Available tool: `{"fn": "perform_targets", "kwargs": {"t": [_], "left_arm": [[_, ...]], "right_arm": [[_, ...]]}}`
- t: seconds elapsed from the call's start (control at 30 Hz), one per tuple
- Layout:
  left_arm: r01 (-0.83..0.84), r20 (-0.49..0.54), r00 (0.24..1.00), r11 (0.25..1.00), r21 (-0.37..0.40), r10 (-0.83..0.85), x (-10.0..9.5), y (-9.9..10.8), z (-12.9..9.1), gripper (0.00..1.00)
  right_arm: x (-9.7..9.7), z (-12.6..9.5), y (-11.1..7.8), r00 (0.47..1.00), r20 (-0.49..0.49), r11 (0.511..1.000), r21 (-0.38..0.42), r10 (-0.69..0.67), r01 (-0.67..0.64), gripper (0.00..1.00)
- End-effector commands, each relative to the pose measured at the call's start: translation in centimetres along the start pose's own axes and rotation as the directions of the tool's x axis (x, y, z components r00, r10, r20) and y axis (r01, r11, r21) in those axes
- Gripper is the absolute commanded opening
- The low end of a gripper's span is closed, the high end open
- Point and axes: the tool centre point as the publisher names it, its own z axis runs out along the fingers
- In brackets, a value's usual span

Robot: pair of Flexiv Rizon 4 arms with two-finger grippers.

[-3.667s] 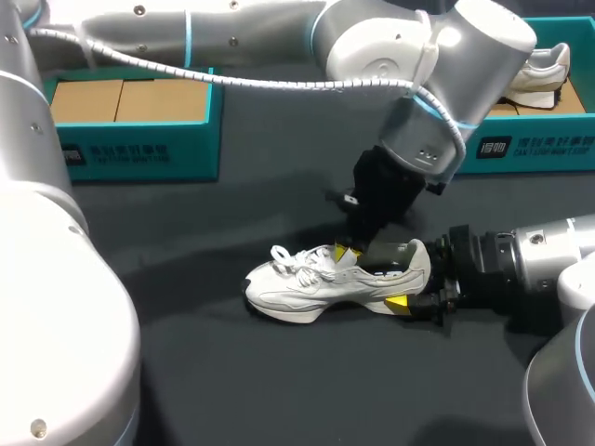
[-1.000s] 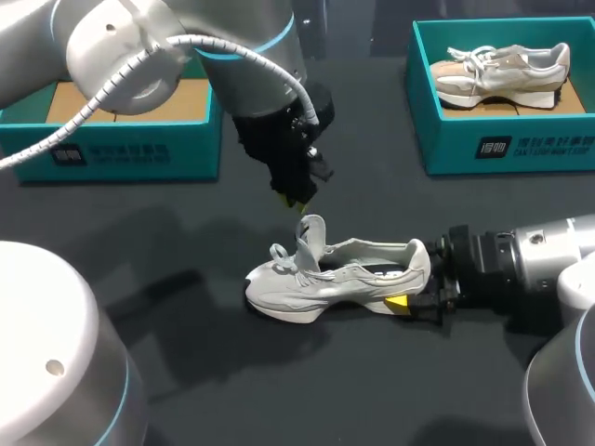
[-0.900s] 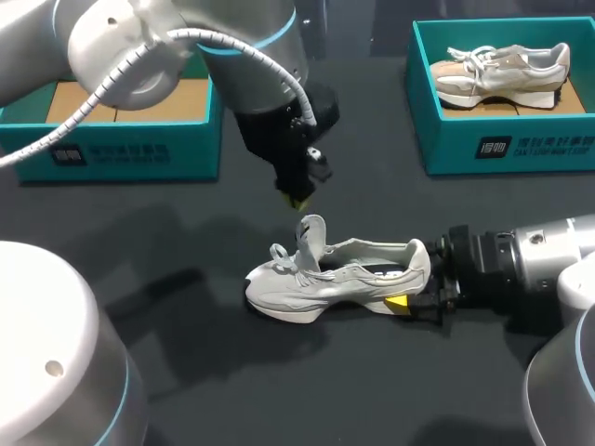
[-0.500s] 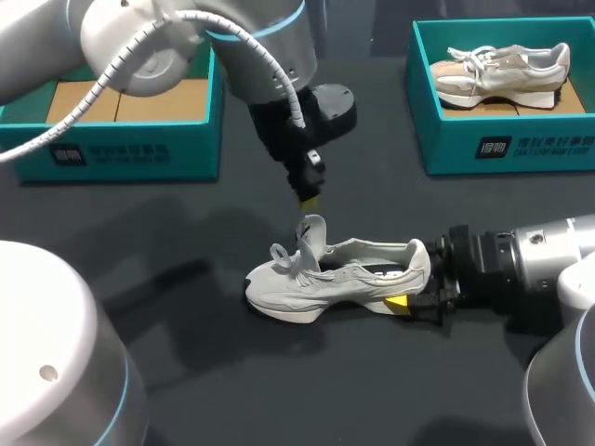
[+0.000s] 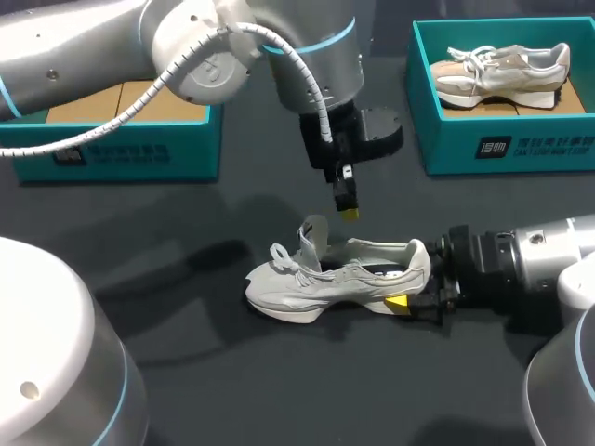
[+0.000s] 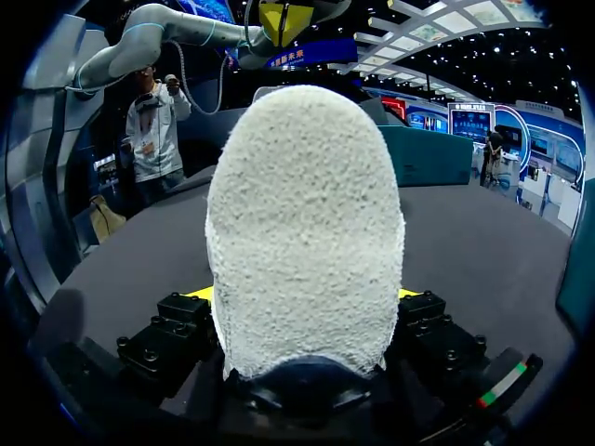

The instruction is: Take the shoe out of the shoebox, open the shoe tongue, remove and reinsert the insole, then place the shoe into the shoebox

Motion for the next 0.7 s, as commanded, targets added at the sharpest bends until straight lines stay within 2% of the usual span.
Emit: {"fn": "perform_targets", "kwargs": {"t": [0.03, 0.13, 0.5, 0.7], "left_arm": [[-0.001, -0.001, 1.000, 1.000, -0.002, 0.001, 0.0, 0.0, -0.1, 0.00], [-0.001, -0.001, 1.000, 1.000, -0.002, 0.001, 0.0, 0.0, -0.1, 0.00], [-0.094, -0.066, 0.994, 0.995, -0.038, 0.092, -1.7, -1.4, 5.4, 0.00], [-0.124, -0.085, 0.989, 0.991, -0.047, 0.119, -1.7, -1.9, 6.7, 0.00]], "right_arm": [[0.0, -0.1, 0.0, 1.000, 0.000, 1.000, 0.004, 0.001, -0.001, 0.00], [0.0, -0.1, 0.0, 1.000, 0.000, 1.000, 0.004, 0.001, -0.001, 0.00], [0.0, -0.1, 0.0, 1.000, 0.000, 1.000, 0.004, 0.001, -0.001, 0.00], [0.0, -0.1, 0.0, 1.000, 0.000, 1.000, 0.004, 0.001, -0.001, 0.00]]}}
